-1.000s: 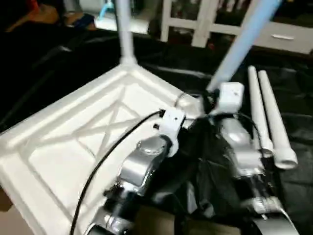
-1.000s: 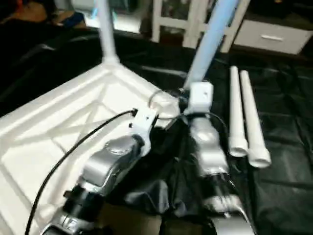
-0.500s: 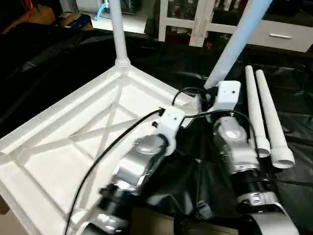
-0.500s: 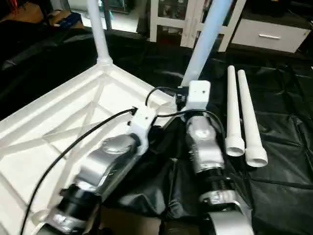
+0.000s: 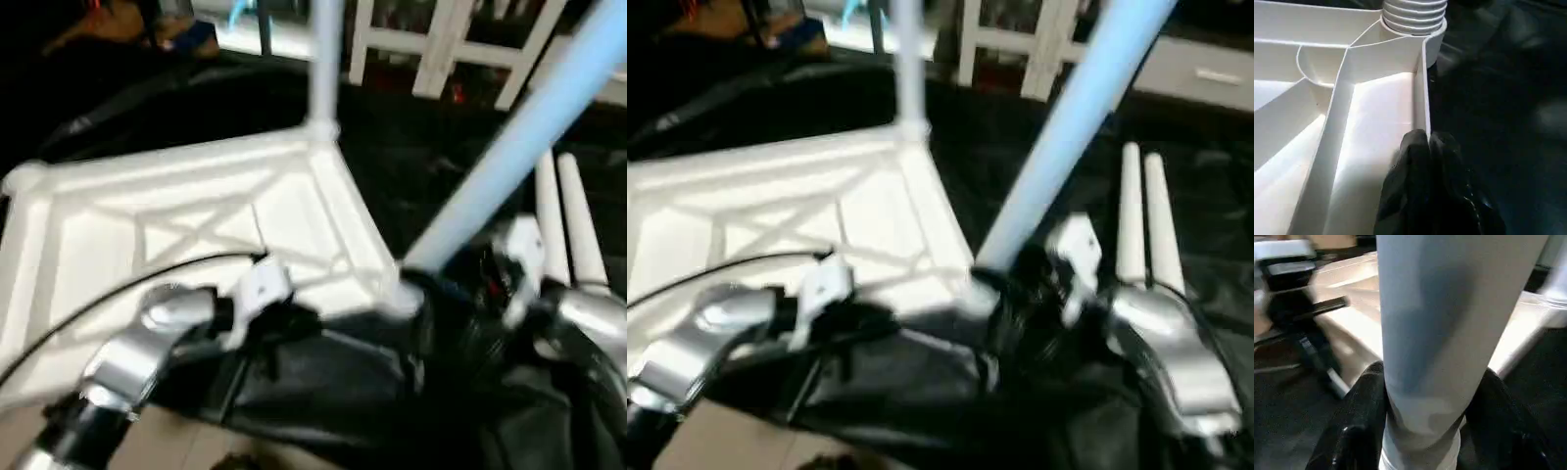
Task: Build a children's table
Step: Insert table leg to table base
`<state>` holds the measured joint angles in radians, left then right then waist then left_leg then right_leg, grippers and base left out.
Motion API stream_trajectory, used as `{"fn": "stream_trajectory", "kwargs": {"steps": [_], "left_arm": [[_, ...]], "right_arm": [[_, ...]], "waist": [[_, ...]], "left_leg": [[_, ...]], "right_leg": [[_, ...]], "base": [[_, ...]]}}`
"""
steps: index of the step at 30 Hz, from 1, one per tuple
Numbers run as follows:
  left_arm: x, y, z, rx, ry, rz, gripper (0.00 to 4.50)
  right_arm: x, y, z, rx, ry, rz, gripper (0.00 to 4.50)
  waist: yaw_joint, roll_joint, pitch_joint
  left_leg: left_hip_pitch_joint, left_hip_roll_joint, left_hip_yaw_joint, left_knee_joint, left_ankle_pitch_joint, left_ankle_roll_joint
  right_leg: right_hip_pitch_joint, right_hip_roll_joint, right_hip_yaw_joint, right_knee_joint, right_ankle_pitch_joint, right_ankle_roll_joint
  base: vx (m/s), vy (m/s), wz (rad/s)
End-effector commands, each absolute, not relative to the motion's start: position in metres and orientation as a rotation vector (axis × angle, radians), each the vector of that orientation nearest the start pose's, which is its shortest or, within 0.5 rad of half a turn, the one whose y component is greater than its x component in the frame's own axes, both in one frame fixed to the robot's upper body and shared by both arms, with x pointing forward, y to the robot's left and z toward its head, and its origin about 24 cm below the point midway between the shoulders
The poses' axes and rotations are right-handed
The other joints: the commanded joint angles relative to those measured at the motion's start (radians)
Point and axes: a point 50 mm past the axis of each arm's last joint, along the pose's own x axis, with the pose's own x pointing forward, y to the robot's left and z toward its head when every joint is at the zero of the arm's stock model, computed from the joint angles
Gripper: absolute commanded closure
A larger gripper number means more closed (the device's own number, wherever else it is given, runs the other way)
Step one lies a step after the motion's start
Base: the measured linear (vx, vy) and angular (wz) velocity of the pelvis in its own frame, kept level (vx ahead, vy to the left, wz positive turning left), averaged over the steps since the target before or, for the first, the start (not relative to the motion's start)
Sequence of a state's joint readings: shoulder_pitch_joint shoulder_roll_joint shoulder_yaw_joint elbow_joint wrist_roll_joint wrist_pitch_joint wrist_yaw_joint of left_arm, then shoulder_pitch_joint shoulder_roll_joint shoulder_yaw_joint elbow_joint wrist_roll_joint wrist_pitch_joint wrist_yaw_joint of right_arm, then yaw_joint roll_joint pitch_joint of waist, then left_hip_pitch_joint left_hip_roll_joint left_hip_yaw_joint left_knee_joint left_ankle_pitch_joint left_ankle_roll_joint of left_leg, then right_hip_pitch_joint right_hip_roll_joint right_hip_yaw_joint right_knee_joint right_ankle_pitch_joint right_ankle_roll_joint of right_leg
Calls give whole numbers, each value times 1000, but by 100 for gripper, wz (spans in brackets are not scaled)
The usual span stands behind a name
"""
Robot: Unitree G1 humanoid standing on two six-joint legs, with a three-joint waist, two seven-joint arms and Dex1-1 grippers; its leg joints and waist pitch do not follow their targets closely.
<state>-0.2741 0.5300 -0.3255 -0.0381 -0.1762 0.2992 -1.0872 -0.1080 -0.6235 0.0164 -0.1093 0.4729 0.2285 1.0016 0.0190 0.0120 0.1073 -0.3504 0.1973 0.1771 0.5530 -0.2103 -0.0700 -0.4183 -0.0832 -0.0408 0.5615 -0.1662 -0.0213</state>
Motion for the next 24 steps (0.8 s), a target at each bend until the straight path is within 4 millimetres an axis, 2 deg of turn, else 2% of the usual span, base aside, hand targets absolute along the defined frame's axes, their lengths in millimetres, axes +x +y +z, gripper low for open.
{"fn": "stream_trajectory", "kwargs": {"steps": [1, 3, 6, 8, 9, 11, 14, 15, 17, 19, 20, 23, 24], "left_arm": [[237, 121, 65, 319, 337, -1503, 450], [233, 122, 61, 322, 341, -1503, 450], [231, 121, 56, 324, 345, -1484, 450], [231, 120, 54, 332, 344, -1470, 450], [231, 120, 53, 332, 344, -1463, 450], [230, 118, 52, 331, 345, -1444, 450], [226, 116, 50, 313, 358, -1433, 450], [226, 116, 50, 313, 359, -1432, 450], [222, 113, 47, 280, 393, -1397, 450], [221, 111, 45, 259, 407, -1373, 450], [219, 105, 43, 231, 430, -1340, 450], [223, 84, 36, 131, 504, -1157, 450], [225, 80, 34, 107, 521, -1106, 450]], "right_arm": [[223, -206, 43, -98, 452, 1094, 265], [223, -206, 39, -143, 449, 1079, 265], [227, -202, 37, -190, 415, 1034, 265], [225, -199, 34, -209, 413, 1038, 265], [225, -197, 33, -216, 413, 1035, 265], [223, -192, 29, -222, 413, 1018, 265], [223, -189, 23, -167, 406, 921, 265], [223, -189, 22, -165, 405, 916, 265], [225, -191, 16, -94, 392, 747, 265], [226, -191, 14, -72, 384, 667, 265], [226, -189, 11, -42, 383, 579, 265], [228, -178, -1, 11, 404, 350, 265], [230, -176, -3, 13, 409, 301, 265]], "waist": [[3, 15, -45], [1, 11, -44], [-1, 11, -41], [-3, 5, -32], [-3, 7, -28], [-5, 7, -32], [-12, 3, -38], [-15, 4, -37], [-20, 7, -35], [-25, 5, -33], [-28, 2, -33], [-37, 8, -25], [-42, 2, -21]], "left_leg": [[1, 26, 5, -46, -14, 174], [4, 29, 5, -49, -38, 157], [7, 30, 5, -57, -118, 105], [8, 30, 4, -67, -208, 69], [11, 31, 1, -72, -260, 49], [15, 30, -1, -73, -274, 30], [10, 28, -3, -74, -258, 24], [6, 28, -5, -76, -263, 21], [10, 30, -6, -81, -318, 8], [9, 30, -10, -85, -360, -12], [10, 28, -13, -87, -387, -19], [13, 27, -14, -89, -435, -43], [16, 23, -18, -89, -471, -54]], "right_leg": [[55, -40, 30, -24, 84, -295], [54, -38, 29, -31, 17, -281], [52, -37, 30, -41, -100, -254], [52, -38, 32, -53, -211, -227], [50, -41, 34, -60, -295, -201], [47, -40, 37, -64, -323, -181], [49, -37, 36, -61, -282, -173], [50, -36, 36, -61, -281, -170], [44, -35, 34, -65, -330, -159], [40, -35, 34, -69, -375, -140], [39, -33, 34, -73, -402, -124], [23, -32, 38, -81, -462, -102], [19, -31, 35, -89, -536, -76]], "base": [[0, 0, 0], [0, 0, 0], [0, 0, 0], [0, 0, 0], [0, 0, 0], [0, 0, 0], [0, 0, 0], [0, 0, 0], [0, 0, 0], [0, 0, 0], [0, 0, 0], [0, 0, 0], [0, 0, 0]]}}
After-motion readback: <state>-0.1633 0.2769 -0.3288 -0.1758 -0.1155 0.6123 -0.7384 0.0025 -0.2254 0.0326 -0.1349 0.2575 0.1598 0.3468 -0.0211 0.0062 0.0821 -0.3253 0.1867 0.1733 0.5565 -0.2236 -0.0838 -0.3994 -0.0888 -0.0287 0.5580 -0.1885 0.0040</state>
